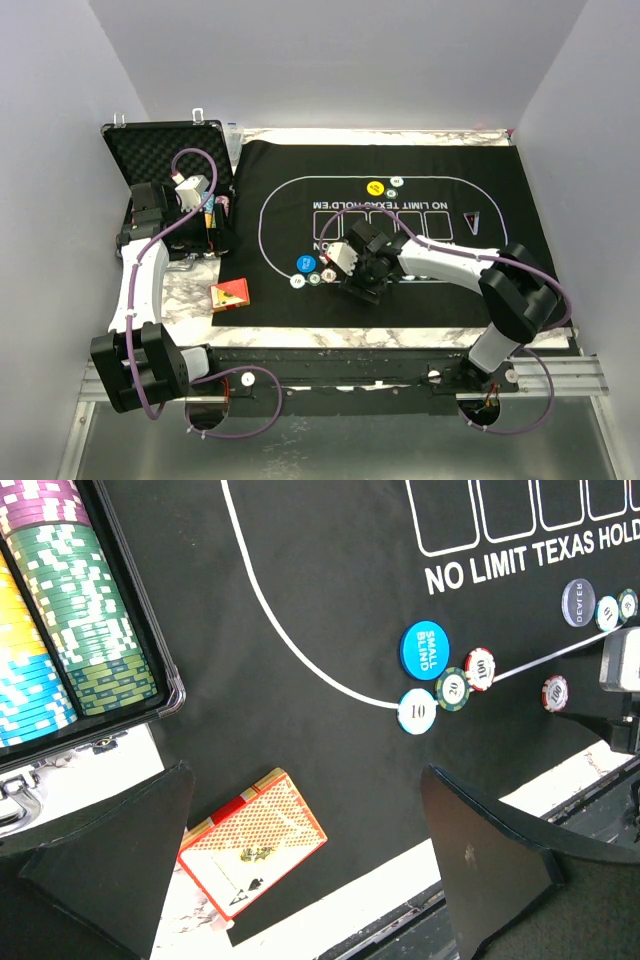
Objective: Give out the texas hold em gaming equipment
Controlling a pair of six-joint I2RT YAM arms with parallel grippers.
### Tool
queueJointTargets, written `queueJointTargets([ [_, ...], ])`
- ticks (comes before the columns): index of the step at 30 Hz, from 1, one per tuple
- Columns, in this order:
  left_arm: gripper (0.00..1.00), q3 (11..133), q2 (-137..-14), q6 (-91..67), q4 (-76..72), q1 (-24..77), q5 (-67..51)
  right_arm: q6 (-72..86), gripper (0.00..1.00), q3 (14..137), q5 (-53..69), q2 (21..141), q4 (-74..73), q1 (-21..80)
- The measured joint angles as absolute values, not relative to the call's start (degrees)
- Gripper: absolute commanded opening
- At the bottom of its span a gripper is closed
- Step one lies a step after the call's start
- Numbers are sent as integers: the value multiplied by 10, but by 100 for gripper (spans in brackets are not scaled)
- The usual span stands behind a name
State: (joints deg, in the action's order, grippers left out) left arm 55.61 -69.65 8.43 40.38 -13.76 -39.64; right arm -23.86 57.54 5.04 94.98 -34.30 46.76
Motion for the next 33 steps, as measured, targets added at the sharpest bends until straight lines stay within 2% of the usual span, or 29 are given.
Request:
queueJointTargets([
  [10,99,556,-696,84,404,-138,-396,-242,60,580,68,971,-343,467],
  [17,99,556,-696,84,404,-138,-396,-250,42,580,74,971,-345,468],
  [20,99,556,-696,84,404,-138,-396,-251,39,580,74,969,-347,468],
  [27,99,556,-696,84,404,-138,-396,-251,37,587,75,966,-355,457],
  [33,99,556,-696,84,404,-138,-396,-257,37,635,95,966,-367,392],
])
